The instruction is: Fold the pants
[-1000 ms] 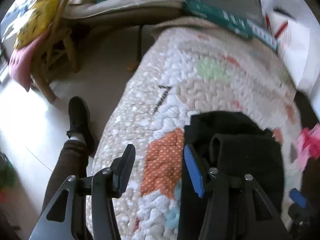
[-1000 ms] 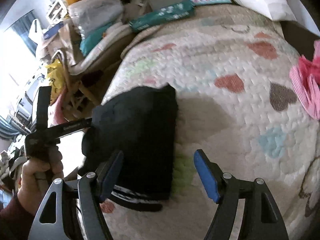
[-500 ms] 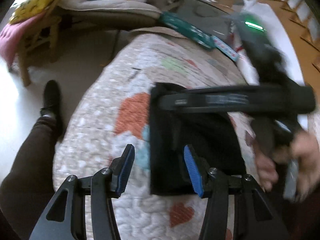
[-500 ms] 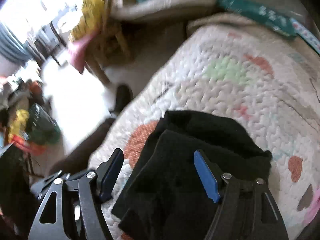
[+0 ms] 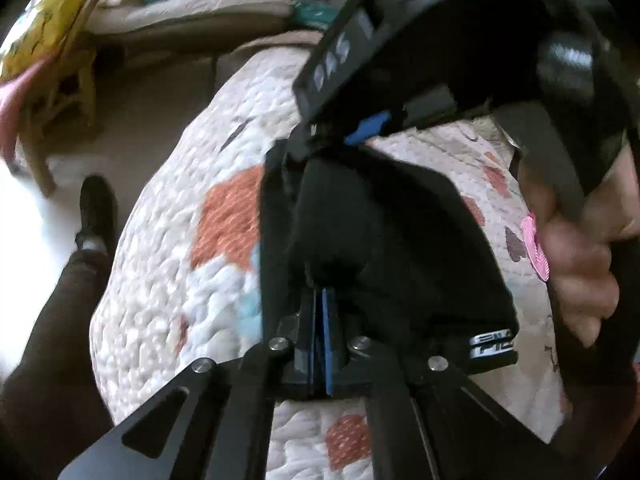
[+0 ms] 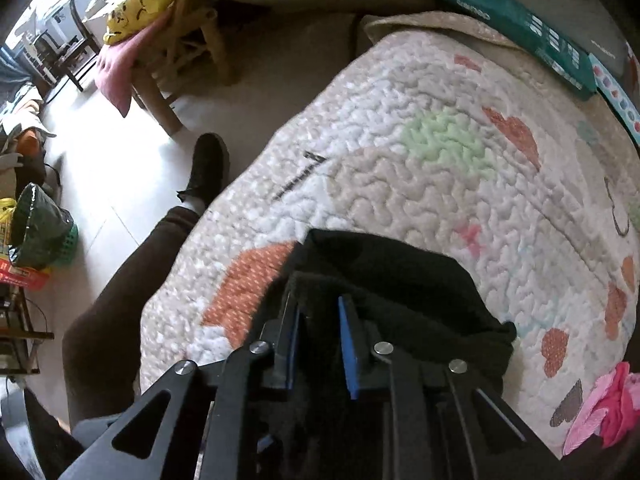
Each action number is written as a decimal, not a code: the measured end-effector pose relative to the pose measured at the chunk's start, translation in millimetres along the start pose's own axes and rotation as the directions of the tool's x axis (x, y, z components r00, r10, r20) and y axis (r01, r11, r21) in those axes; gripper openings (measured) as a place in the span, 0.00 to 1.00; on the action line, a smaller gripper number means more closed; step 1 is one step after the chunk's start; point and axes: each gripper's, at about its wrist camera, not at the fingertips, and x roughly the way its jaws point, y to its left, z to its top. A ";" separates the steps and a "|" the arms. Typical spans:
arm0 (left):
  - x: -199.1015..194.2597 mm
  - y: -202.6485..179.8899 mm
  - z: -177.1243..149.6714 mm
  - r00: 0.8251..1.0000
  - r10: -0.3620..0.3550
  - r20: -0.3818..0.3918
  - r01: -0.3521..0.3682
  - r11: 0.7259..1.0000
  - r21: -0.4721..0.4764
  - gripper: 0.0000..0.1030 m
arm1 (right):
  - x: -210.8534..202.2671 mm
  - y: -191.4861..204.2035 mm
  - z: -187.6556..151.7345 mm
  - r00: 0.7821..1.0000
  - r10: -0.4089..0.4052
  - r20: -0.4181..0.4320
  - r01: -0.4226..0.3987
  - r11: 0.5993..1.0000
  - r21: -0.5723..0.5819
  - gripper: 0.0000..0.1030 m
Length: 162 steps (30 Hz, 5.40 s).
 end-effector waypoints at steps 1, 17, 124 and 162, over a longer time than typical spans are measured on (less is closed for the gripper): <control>0.9 5.6 -1.9 1.000 -0.007 -0.019 0.007 1.000 -0.027 0.01 | 1.4 3.8 3.0 1.000 0.008 0.005 -0.008 1.000 -0.007 0.16; -40.6 37.5 36.1 0.997 -0.070 0.033 0.074 0.981 -0.180 0.56 | -80.4 -100.8 -48.3 0.934 0.116 0.337 -0.222 0.929 0.297 0.79; -73.3 -92.2 -37.9 0.931 0.267 0.248 -0.311 0.937 0.161 0.75 | -88.2 -85.7 -271.8 0.843 -0.259 0.471 -0.030 0.852 0.522 0.82; -60.4 -83.4 -41.2 0.942 0.271 0.196 -0.305 0.938 0.166 0.75 | -79.9 -87.5 -272.7 0.854 -0.252 0.456 -0.023 0.856 0.516 0.83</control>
